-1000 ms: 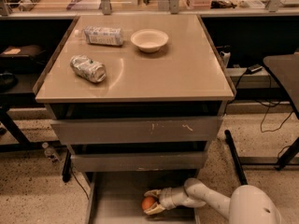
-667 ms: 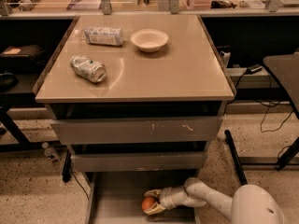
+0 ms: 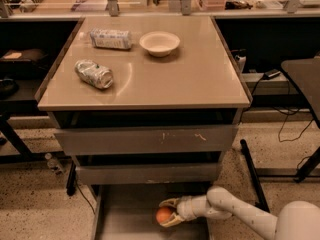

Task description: Pick orange from bottom drawer and place on counter

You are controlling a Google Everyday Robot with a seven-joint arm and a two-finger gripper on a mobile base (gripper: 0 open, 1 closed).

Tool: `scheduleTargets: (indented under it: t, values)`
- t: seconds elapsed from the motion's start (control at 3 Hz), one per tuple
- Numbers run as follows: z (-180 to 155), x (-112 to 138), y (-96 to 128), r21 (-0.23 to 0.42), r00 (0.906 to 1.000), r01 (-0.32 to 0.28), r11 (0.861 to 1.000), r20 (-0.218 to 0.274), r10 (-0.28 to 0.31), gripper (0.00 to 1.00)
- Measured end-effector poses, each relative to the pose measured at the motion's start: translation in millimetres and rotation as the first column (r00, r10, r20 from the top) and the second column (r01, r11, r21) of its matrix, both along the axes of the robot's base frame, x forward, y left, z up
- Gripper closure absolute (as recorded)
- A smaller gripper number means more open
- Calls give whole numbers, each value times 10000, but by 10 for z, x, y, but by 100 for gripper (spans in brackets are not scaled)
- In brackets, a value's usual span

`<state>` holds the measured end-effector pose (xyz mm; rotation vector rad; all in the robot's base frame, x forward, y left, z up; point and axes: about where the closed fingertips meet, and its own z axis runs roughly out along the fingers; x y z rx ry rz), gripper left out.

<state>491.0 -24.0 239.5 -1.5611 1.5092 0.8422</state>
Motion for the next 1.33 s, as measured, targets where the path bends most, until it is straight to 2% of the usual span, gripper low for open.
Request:
scheduleTargets:
  t: [0.33, 0.67, 1.0, 1.33]
  values:
    - [202, 1, -161, -213, 9987, 167, 9996, 482, -157, 100]
    - [202, 1, -161, -213, 9987, 167, 9996, 482, -156, 100]
    - [56, -2, -111, -365, 9996, 18, 9993, 277, -8, 100]
    - [-97, 46, -37, -748, 9998, -171, 9971, 74, 177, 100]
